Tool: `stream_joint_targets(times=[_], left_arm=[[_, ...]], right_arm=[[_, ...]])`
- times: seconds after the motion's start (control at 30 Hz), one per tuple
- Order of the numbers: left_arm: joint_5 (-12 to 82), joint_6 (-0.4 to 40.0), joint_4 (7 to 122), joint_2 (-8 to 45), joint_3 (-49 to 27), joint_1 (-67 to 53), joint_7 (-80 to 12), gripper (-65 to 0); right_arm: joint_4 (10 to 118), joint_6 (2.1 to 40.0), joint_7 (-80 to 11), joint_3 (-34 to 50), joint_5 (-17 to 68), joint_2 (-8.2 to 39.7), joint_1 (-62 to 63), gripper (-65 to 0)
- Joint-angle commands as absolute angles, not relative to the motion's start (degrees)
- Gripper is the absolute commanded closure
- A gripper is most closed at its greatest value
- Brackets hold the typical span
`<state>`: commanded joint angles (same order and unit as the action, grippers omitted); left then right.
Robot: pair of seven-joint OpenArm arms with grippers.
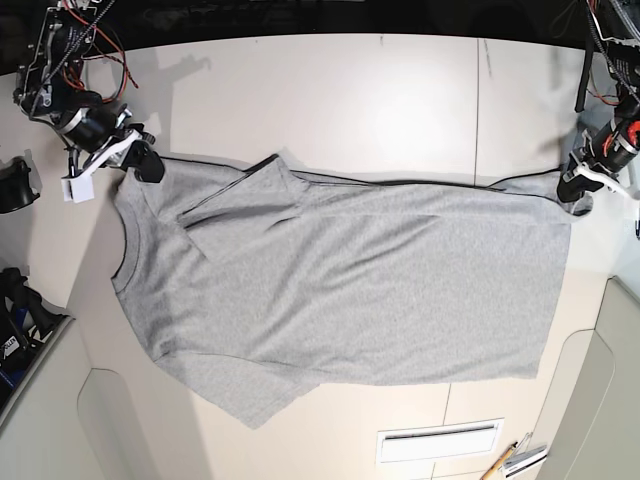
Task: Fold the T-shirt properly
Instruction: 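Pull the folded edge taut with both grippers, then release and withdraw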
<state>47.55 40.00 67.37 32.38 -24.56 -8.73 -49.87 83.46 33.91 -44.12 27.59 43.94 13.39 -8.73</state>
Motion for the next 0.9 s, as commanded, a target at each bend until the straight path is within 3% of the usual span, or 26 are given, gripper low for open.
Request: stream_joint_targets(times=[0.23,0.53,0.9], left_arm=[[47.6,40.0,74.9,33.4,-24.6,-8.8,-54.9,0.0],[50.1,40.0,75.9,34.0,-24.5,-8.8,-58.5,0.0],[58.2,40.0,81.7,34.9,-24.6,-14.0,-66.5,0.0]], right_arm=[[83.5,33.9,-44.1,27.6,44.0,18.1,-8.7,0.0],[83.5,33.9,-44.1,27.7,43.2,21.7,-8.7,0.0],[83.6,33.9,-48.8,29.8,44.2,22.2,-10.0,0.0]])
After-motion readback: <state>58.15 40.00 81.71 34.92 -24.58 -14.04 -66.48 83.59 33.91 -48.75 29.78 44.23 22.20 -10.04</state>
